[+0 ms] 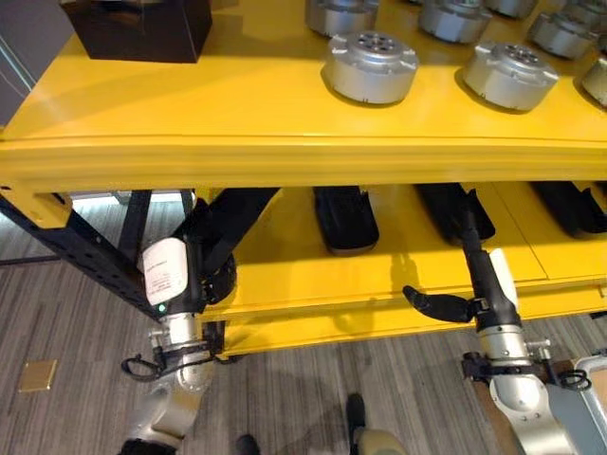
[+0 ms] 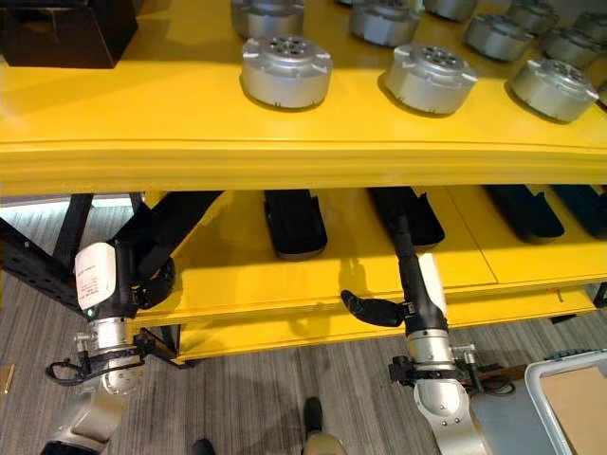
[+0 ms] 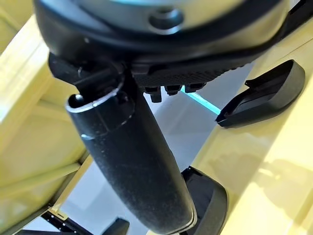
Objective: Move parts from the plastic box to the shelf.
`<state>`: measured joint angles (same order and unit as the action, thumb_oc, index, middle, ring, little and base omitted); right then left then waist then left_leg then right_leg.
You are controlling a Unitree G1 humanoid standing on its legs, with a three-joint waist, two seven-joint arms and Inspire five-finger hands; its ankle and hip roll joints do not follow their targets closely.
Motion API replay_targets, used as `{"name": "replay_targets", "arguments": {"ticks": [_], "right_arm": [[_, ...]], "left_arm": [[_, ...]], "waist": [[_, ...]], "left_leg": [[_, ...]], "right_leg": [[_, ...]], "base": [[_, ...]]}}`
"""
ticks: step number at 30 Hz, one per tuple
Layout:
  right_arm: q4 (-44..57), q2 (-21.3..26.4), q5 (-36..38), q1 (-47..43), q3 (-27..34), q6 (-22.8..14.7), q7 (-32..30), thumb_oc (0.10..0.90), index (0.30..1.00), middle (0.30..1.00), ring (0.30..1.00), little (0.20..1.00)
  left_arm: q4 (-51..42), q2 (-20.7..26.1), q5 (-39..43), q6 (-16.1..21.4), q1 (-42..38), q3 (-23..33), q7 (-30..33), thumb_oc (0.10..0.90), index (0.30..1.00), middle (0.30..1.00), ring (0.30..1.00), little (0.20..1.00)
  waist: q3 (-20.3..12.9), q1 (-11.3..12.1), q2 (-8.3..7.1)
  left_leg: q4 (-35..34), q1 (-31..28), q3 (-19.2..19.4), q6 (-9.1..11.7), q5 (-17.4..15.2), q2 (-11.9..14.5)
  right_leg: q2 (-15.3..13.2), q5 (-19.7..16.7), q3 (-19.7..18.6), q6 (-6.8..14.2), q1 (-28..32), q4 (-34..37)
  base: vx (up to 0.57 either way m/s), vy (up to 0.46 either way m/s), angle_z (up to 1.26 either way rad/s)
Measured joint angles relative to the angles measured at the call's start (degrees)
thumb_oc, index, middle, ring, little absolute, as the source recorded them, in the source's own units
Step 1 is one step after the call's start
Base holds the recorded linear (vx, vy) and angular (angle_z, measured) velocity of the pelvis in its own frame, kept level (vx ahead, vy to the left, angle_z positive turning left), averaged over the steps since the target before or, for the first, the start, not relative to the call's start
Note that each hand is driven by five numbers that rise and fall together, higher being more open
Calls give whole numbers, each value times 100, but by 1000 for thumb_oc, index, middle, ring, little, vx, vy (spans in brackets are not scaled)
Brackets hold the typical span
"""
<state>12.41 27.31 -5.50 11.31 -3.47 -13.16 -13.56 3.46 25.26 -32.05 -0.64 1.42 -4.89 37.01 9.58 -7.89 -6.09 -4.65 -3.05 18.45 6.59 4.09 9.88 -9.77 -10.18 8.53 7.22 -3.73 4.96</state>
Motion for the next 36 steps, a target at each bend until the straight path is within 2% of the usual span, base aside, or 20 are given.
{"name": "replay_targets", "arguments": {"ticks": [5, 9, 11, 14, 16, 18, 19, 21, 26, 29, 36], "right_arm": [[1, 37, 8, -17, -31, 22, 83, 900, 1000, 1000, 1000, 1000], [9, 170, 127, -123, -61, 37, 112, 900, 1000, 1000, 1000, 1000], [16, 299, 175, -324, -137, 26, 103, 900, 1000, 1000, 1000, 1000], [28, 397, 173, -603, -258, -39, 126, 900, 1000, 1000, 1000, 1000], [46, 445, 174, -706, -263, -42, 125, 900, 1000, 1000, 1000, 1000], [136, 513, 173, -739, -261, -43, 113, 900, 1000, 1000, 1000, 1000], [124, 512, 173, -795, -265, -43, 113, 900, 1000, 1000, 1000, 1000], [121, 516, 175, -836, -260, -42, 100, 900, 1000, 1000, 1000, 1000], [132, 549, 176, -796, -252, -68, 96, 900, 1000, 1000, 1000, 1000], [202, 577, 229, -742, -256, -96, 108, 900, 1000, 1000, 1000, 1000], [345, 666, 230, -797, -255, -108, 112, 900, 1000, 1000, 1000, 1000]], "left_arm": [[552, -87, 196, -254, -447, 7, 212, 400, 300, 300, 300, 300], [608, -94, 270, -420, -1038, 29, 545, 400, 300, 300, 300, 300], [794, -86, 298, -440, -1473, 51, 697, 400, 300, 300, 300, 300], [835, -77, 487, -515, -1912, 109, 907, 400, 300, 300, 300, 300], [830, -93, 493, -581, -2026, 200, 1028, 400, 300, 300, 300, 300], [851, -37, 495, -678, -2238, 307, 1047, 400, 300, 300, 300, 300], [928, -5, 499, -726, -2337, 339, 1160, 400, 300, 300, 300, 300], [989, 29, 507, -829, -2484, 403, 1234, 400, 300, 300, 300, 300], [1353, 42, 718, -937, -2880, 407, 1258, 400, 300, 300, 300, 300], [1695, 34, 955, -964, -3313, 406, 1336, 400, 300, 300, 300, 300], [2096, 38, 1392, -1054, -3801, 306, 1439, 400, 300, 300, 300, 300]], "waist": [[-4, -6, -10], [28, -29, -72], [109, -108, -107], [272, -149, -92], [368, -147, -10], [407, -153, -52], [423, -143, -48], [436, -176, -16], [430, -359, -13], [388, -439, 28], [328, -446, 75]], "left_leg": [[44, 82, -4, 29, 39, 68], [715, 943, -171, -22, -48, 165], [1261, 1478, -285, -93, -156, 220], [1722, 2012, -402, -1, -397, 406], [1822, 2226, -434, 25, -419, 558], [2094, 2528, -501, 74, -426, 638], [2224, 2670, -524, 88, -446, 760], [2392, 2876, -602, 92, -472, 907], [2568, 3034, -642, 190, -539, 1000], [2833, 3364, -711, 258, -616, 1048], [3097, 3604, -785, 306, -774, 1114]], "right_leg": [[56, 57, 6, -44, -90, -81], [26, 150, -12, -115, -901, -762], [-61, 377, -8, -82, -1392, -1367], [-45, 658, 49, -226, -1911, -1832], [7, 748, 174, -183, -2132, -2033], [-52, 1064, 161, -369, -2526, -2725], [40, 1176, 172, -471, -2701, -2871], [132, 1240, 243, -561, -2852, -3013], [168, 1352, 268, -567, -3045, -3266], [161, 1448, 279, -617, -3338, -3525], [184, 1557, 283, -627, -3533, -3715]], "base": [[-120, -52, 1], [-233, -56, 9], [-159, -63, 25], [-137, -80, 5], [-89, -78, -1], [-76, -54, 9], [-104, -72, 2], [-52, -39, -6], [-24, -25, -2], [-15, -24, 0], [11, -18, -1]]}}
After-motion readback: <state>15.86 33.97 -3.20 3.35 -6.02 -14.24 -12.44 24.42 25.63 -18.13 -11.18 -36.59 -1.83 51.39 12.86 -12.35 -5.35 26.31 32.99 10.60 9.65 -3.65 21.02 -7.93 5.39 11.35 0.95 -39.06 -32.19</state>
